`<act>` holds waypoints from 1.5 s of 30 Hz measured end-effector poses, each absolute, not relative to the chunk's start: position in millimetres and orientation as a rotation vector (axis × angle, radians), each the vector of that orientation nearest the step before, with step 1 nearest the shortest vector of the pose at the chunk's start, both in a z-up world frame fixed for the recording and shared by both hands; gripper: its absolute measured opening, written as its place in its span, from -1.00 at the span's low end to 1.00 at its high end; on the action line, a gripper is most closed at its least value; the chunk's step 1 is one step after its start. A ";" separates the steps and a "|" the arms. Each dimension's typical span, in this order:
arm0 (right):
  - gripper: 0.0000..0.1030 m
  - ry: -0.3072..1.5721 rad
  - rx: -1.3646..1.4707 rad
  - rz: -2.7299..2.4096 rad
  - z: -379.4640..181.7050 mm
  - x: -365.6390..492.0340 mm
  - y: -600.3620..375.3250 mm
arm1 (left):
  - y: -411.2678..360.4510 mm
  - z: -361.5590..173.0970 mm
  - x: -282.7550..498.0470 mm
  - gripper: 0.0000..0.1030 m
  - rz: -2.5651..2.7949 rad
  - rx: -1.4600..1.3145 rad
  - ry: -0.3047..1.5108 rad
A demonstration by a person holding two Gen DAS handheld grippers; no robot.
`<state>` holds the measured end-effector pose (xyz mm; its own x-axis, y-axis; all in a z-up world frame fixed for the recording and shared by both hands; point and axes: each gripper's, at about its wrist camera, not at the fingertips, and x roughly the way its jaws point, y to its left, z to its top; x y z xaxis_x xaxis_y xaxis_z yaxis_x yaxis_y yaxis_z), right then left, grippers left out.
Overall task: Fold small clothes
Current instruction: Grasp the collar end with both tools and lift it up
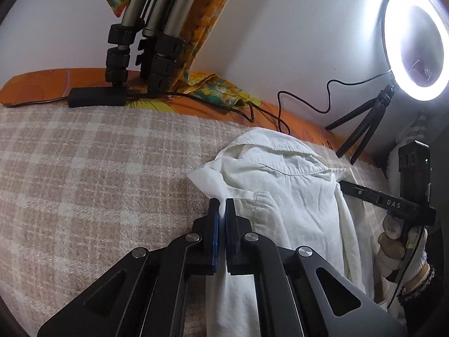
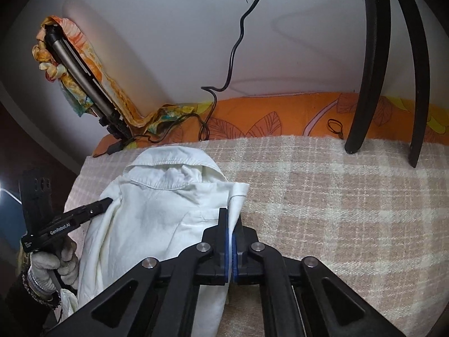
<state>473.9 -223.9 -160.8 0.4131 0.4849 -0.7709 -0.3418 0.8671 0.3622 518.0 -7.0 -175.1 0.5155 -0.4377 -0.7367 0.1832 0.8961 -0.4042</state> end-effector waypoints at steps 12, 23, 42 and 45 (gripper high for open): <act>-1.00 0.937 0.207 0.586 -108.3 450.5 -233.2 | 1.6 -122.4 496.7 -0.96 -0.426 -0.300 0.869; -1.00 0.820 0.203 0.627 -43.3 385.8 -246.4 | 5.5 -59.1 430.9 -0.96 -0.446 -0.241 0.762; -1.00 0.783 0.159 0.589 -11.7 262.8 -251.0 | 8.6 -37.9 330.7 -0.96 -0.431 -0.206 0.727; -1.00 0.787 0.160 0.583 -14.7 248.4 -253.2 | 10.8 -39.1 319.1 -0.96 -0.433 -0.208 0.727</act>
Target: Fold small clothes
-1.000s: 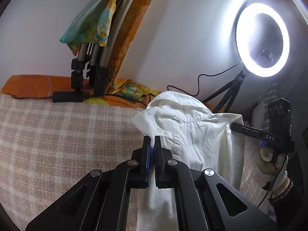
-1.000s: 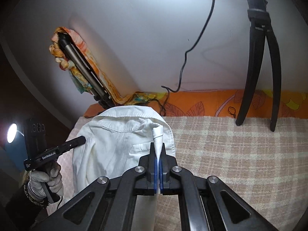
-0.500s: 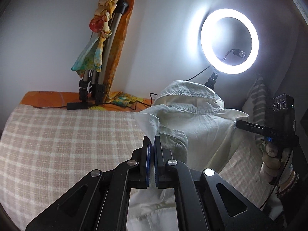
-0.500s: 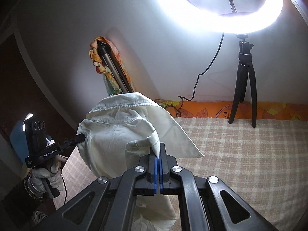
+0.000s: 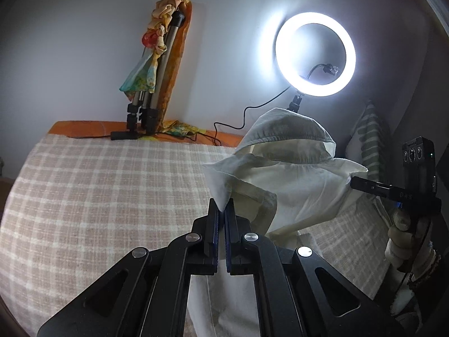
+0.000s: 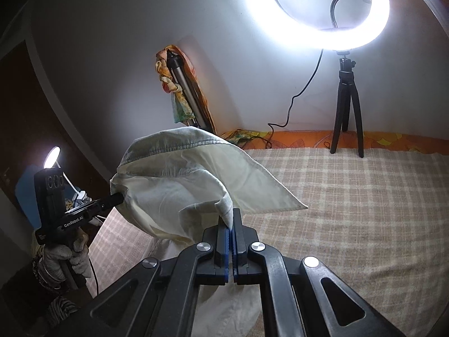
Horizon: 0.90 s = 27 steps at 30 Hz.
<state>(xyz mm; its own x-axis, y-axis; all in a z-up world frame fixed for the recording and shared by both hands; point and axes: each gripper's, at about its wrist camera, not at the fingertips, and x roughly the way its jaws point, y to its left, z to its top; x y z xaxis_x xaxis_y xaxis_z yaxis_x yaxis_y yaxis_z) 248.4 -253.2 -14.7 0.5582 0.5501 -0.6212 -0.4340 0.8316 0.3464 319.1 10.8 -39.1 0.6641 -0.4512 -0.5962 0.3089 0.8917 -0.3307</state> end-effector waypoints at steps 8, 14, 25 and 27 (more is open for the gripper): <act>-1.00 0.787 0.120 0.569 -29.1 202.5 -252.9 | 15.1 -51.7 284.8 -0.96 -0.437 -0.190 0.745; -1.00 0.799 0.057 0.543 -47.8 166.7 -250.1 | 12.8 -64.5 255.8 -0.97 -0.444 -0.119 0.764; -0.94 0.845 -0.111 0.509 -79.4 112.2 -248.2 | 19.1 -90.8 204.3 -0.96 -0.475 -0.005 0.848; -0.92 0.873 -0.122 0.522 -85.0 101.5 -253.9 | 25.0 -90.7 193.4 -0.96 -0.478 0.014 0.855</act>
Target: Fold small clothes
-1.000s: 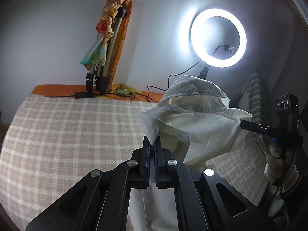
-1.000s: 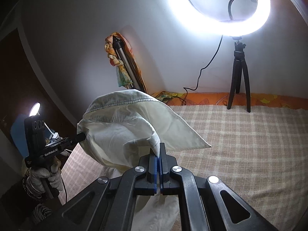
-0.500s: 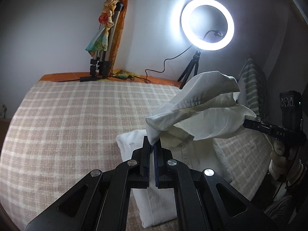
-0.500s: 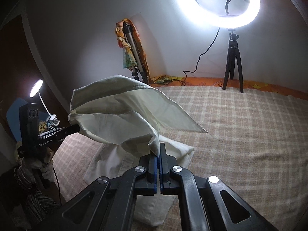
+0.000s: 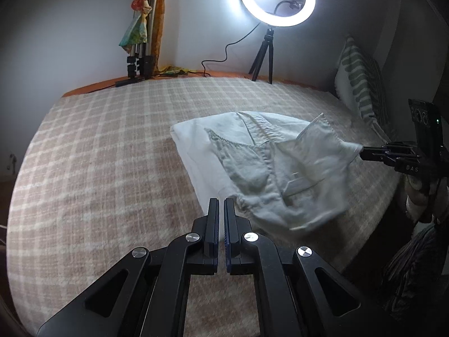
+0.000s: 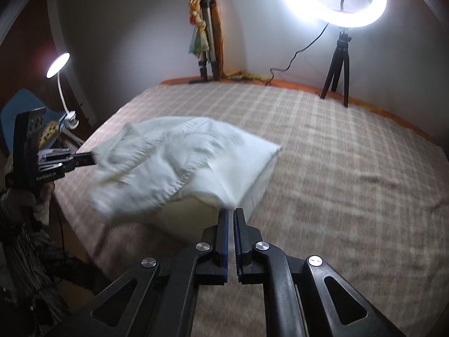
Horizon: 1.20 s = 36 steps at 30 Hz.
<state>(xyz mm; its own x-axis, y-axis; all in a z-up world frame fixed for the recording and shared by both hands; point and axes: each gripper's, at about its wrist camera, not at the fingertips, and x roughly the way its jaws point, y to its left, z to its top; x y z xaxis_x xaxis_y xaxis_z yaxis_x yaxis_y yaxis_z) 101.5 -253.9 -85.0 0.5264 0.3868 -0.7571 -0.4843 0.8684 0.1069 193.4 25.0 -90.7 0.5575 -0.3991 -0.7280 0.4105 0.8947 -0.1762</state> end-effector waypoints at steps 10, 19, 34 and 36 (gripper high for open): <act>-0.18 0.967 0.399 0.544 -97.7 120.6 -314.6 | 61.7 -107.7 223.6 -0.14 -0.492 -0.486 0.980; -0.66 1.116 0.557 0.652 -143.9 142.1 -285.8 | 47.0 -146.5 241.3 -0.92 -0.535 -0.616 1.098; -1.00 1.198 0.436 0.580 -159.3 137.4 -291.7 | 53.9 -164.8 220.8 -0.97 -0.491 -0.493 1.187; -1.00 1.192 0.368 0.572 -157.3 137.0 -284.8 | 51.7 -159.2 218.1 -0.98 -0.489 -0.449 1.171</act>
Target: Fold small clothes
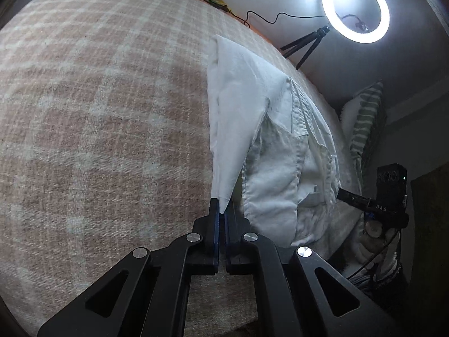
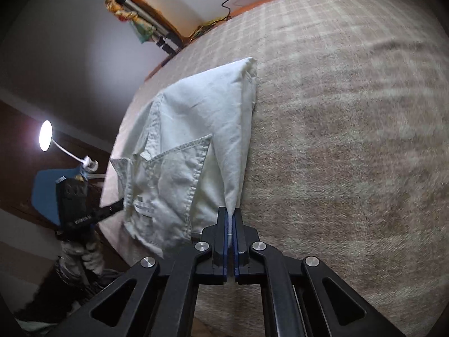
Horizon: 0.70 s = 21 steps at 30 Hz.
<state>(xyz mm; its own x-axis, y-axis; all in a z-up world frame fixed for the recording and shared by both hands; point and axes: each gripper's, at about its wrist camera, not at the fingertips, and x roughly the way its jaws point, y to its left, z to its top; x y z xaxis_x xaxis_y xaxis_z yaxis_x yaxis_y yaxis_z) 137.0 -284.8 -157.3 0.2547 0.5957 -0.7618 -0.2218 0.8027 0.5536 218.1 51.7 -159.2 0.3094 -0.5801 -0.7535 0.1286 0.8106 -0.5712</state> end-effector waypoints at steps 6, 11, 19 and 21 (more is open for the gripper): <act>-0.38 1.093 0.392 0.662 -123.3 140.8 -293.6 | 55.5 -118.5 208.8 -0.87 -0.508 -0.343 1.085; -0.19 1.008 0.516 0.665 -108.6 171.2 -314.1 | 50.5 -77.8 220.1 -0.82 -0.515 -0.283 0.954; -0.28 1.086 0.565 0.576 -142.2 240.5 -293.2 | -4.4 -75.9 280.1 -0.82 -0.512 -0.218 0.935; -0.29 1.104 0.570 0.566 -150.7 252.5 -288.5 | -12.9 -83.1 290.0 -0.82 -0.501 -0.185 0.941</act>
<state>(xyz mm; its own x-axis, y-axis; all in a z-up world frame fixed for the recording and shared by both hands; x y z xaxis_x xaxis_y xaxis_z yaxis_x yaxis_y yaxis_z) 252.5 -288.5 -150.7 0.3430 0.6741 -0.6542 -0.1370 0.7249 0.6751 290.0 -12.9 -83.1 0.4848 -0.4880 -0.7258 0.3298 0.8706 -0.3650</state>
